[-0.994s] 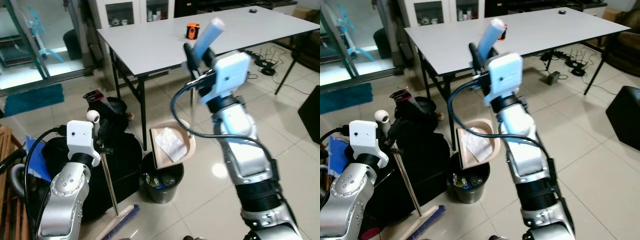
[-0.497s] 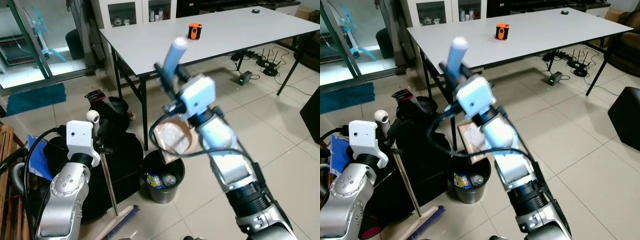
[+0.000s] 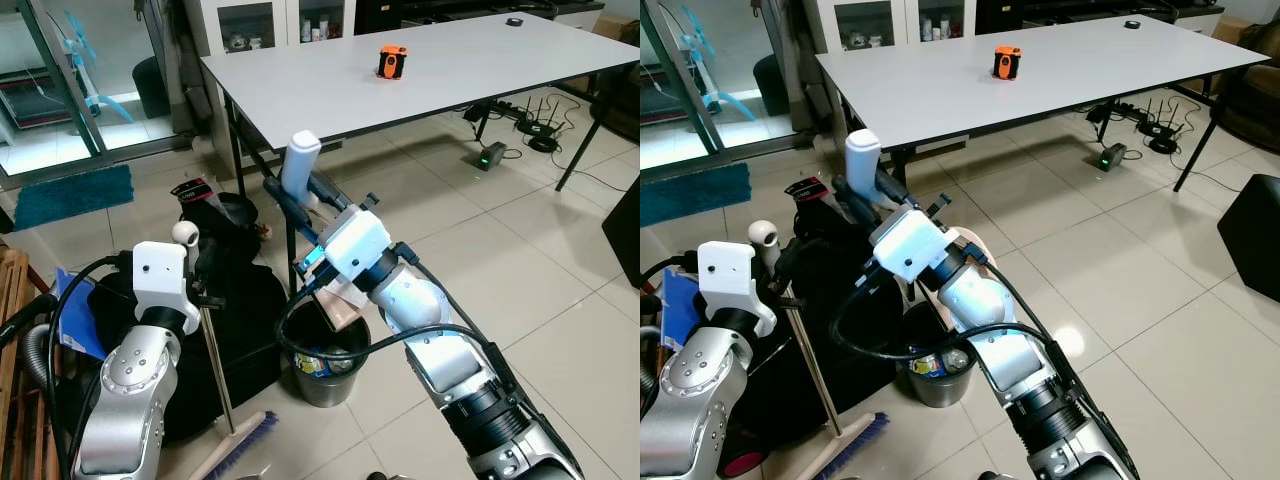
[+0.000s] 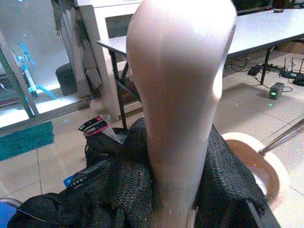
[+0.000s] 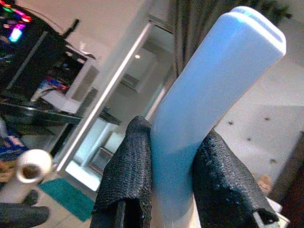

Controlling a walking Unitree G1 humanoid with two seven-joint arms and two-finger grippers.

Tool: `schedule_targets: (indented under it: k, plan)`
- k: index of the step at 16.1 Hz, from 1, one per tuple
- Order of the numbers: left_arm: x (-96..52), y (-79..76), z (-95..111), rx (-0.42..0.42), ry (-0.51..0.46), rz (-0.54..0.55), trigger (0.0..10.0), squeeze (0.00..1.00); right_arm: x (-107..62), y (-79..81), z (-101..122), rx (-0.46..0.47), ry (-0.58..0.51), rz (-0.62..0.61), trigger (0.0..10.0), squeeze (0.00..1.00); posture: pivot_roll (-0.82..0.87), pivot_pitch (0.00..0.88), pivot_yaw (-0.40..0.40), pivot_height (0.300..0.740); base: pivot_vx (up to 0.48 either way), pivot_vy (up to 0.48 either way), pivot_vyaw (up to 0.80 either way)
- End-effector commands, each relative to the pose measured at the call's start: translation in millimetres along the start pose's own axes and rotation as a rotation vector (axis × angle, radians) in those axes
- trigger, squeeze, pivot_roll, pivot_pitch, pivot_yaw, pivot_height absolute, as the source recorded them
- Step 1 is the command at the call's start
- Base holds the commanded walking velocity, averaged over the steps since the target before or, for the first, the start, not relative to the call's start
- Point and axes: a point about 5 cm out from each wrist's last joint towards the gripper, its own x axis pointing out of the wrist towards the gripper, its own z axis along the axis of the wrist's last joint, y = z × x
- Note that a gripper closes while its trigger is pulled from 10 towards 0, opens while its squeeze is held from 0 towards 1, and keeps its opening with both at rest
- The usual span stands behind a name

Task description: Sweep floor

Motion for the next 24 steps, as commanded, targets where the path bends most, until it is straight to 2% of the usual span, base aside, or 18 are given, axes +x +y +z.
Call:
schedule_targets:
  k: [1,3,7,9,11,13,16,17,19,22,24]
  plan:
    - [-0.5,-0.7,7,0.010,-0.028,-0.001,10.0,0.00,4.3,2.8,9,-0.034,-0.065,0.051,10.0,0.00,0.07,0.000,-0.009,0.740,0.000,0.000,0.00]
    - [-0.3,-0.8,7,0.006,-0.029,0.001,10.0,0.00,4.4,5.8,8,-0.021,-0.065,0.070,10.0,0.00,0.07,0.000,-0.012,0.740,0.000,0.000,0.00]
    - [0.0,0.8,8,0.006,-0.030,0.006,10.0,0.00,7.3,2.1,9,-0.042,-0.073,0.090,10.0,0.00,0.07,0.000,-0.011,0.740,0.000,0.000,0.00]
    - [-1.4,1.8,7,0.002,-0.028,0.016,10.0,0.00,10.2,-0.2,5,0.040,-0.024,0.089,10.0,0.00,0.07,0.000,-0.019,0.740,0.000,0.000,0.00]
    - [-2.7,1.2,7,0.001,-0.026,0.017,10.0,0.00,8.5,0.5,2,0.016,-0.010,0.104,10.0,0.00,0.07,0.000,-0.021,0.740,0.000,0.000,0.00]
    - [-3.6,0.4,8,-0.001,-0.026,0.018,10.0,0.00,6.5,-1.3,-3,0.056,0.027,0.054,10.0,0.00,0.07,0.006,-0.024,0.740,0.000,0.000,0.00]
    - [-5.2,0.1,7,-0.001,-0.023,0.019,10.0,0.00,4.9,-0.4,-3,0.007,0.033,0.087,10.0,0.00,0.07,0.019,-0.025,0.740,0.000,0.000,0.00]
    - [-6.0,-0.2,7,-0.001,-0.020,0.018,10.0,0.00,4.6,-1.0,-4,0.032,0.043,0.071,10.0,0.00,0.06,0.025,-0.027,0.740,0.000,0.000,0.00]
    - [-5.7,0.4,6,-0.003,-0.014,0.020,10.0,0.00,8.5,-6.3,-1,0.095,0.055,0.030,10.0,0.00,0.06,0.033,-0.026,0.740,0.000,0.000,0.00]
    - [-5.8,0.3,6,-0.003,-0.009,0.017,10.0,0.00,8.8,-9.6,1,0.121,0.069,0.049,10.0,0.00,0.06,0.040,-0.025,0.740,0.000,0.000,0.00]
    - [-4.7,1.0,6,0.001,-0.008,0.016,10.0,0.00,10.9,-18.5,9,0.112,0.062,0.058,10.0,0.00,0.05,0.043,-0.021,0.740,0.000,0.000,0.00]
